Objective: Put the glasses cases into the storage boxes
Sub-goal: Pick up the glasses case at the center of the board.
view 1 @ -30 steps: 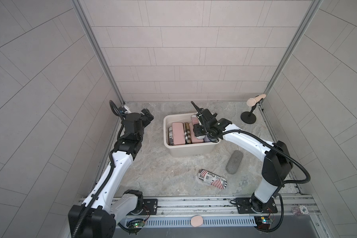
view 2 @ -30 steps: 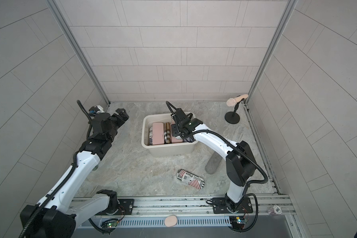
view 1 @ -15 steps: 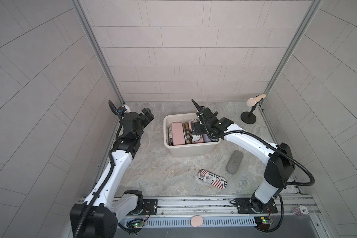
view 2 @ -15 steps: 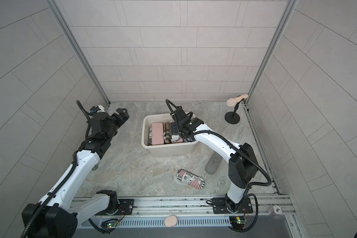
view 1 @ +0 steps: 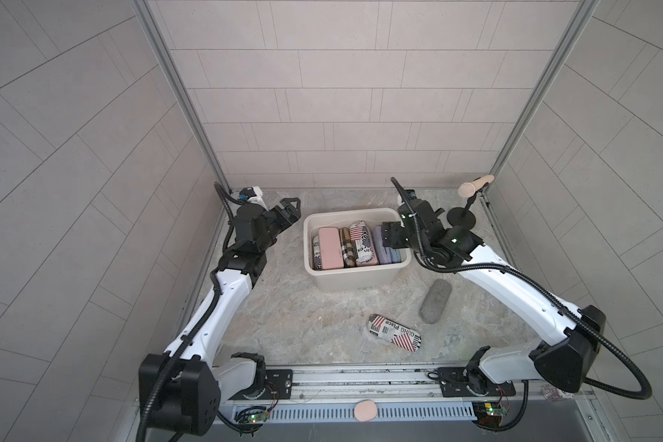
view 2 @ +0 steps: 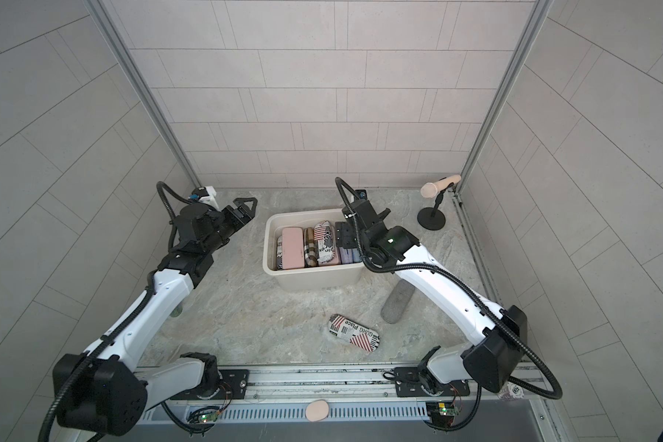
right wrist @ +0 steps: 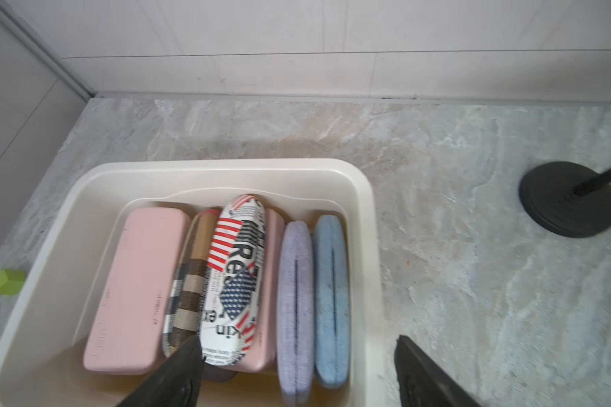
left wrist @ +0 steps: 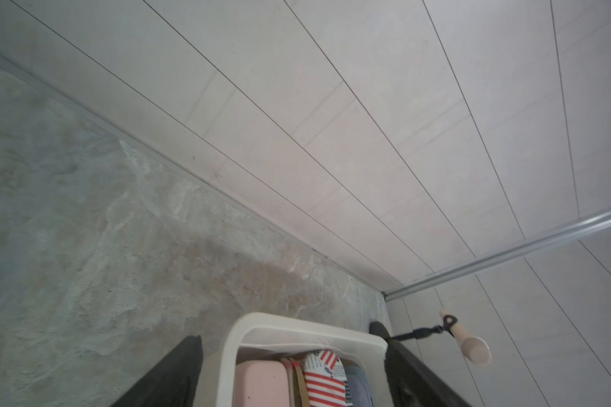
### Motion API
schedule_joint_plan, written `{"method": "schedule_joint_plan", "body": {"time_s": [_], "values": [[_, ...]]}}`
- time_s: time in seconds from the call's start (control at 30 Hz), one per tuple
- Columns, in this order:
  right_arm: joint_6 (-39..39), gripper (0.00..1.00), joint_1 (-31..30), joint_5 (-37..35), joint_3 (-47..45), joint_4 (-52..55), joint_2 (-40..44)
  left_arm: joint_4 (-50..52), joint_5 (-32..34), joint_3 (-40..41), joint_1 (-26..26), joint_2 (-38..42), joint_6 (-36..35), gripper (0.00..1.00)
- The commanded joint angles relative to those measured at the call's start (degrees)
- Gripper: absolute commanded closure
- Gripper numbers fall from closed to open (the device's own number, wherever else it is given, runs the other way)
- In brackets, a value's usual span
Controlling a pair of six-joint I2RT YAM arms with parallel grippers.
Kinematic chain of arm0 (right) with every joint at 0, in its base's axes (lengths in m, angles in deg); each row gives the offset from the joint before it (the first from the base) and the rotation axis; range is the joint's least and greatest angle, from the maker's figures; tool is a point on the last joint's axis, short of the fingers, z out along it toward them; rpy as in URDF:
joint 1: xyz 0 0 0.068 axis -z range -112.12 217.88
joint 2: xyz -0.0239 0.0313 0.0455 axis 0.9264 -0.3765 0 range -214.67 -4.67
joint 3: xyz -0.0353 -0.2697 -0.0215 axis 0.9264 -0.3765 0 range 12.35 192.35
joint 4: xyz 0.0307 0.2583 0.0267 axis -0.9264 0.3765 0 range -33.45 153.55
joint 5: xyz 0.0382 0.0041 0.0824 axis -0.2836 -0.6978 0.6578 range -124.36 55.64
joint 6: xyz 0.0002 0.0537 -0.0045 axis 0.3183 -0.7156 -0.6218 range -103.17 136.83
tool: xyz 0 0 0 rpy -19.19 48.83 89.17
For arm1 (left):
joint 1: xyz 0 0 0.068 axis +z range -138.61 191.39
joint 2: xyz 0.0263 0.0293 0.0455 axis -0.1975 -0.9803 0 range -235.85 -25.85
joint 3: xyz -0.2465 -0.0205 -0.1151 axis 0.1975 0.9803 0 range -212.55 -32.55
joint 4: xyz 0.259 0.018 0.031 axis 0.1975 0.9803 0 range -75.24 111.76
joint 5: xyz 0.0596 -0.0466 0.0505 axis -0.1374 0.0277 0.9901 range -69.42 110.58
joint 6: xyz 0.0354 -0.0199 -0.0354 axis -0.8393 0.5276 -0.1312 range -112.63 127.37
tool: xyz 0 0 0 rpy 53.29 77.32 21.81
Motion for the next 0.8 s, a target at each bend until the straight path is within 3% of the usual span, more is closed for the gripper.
{"method": "schedule_joint_plan", "body": {"time_s": [0.0, 0.2, 0.27, 0.57, 0.77], "values": [[-0.70, 0.13, 5.17, -2.55, -5.60, 2.80, 5.56, -4.57, -7.81, -2.41, -3.81, -0.90, -0.55, 0.12], [-3.09, 0.10, 20.68, 5.30, -19.77, 1.14, 13.16, -5.54, -12.25, -3.70, -11.21, -3.81, -1.66, 0.13], [-3.39, 0.09, 23.06, 5.95, -23.62, 0.32, 14.24, -6.05, -13.01, -3.77, -12.54, -4.47, -1.71, 0.13], [-6.85, 0.06, 25.12, 5.21, -34.23, -2.75, 8.54, -6.54, -13.13, -3.51, -15.62, -5.70, -2.00, 0.13], [-8.91, 0.07, 25.14, 11.66, -37.19, -6.56, 1.82, -5.56, -12.04, -3.59, -15.94, -5.36, -2.30, 0.13]]}}
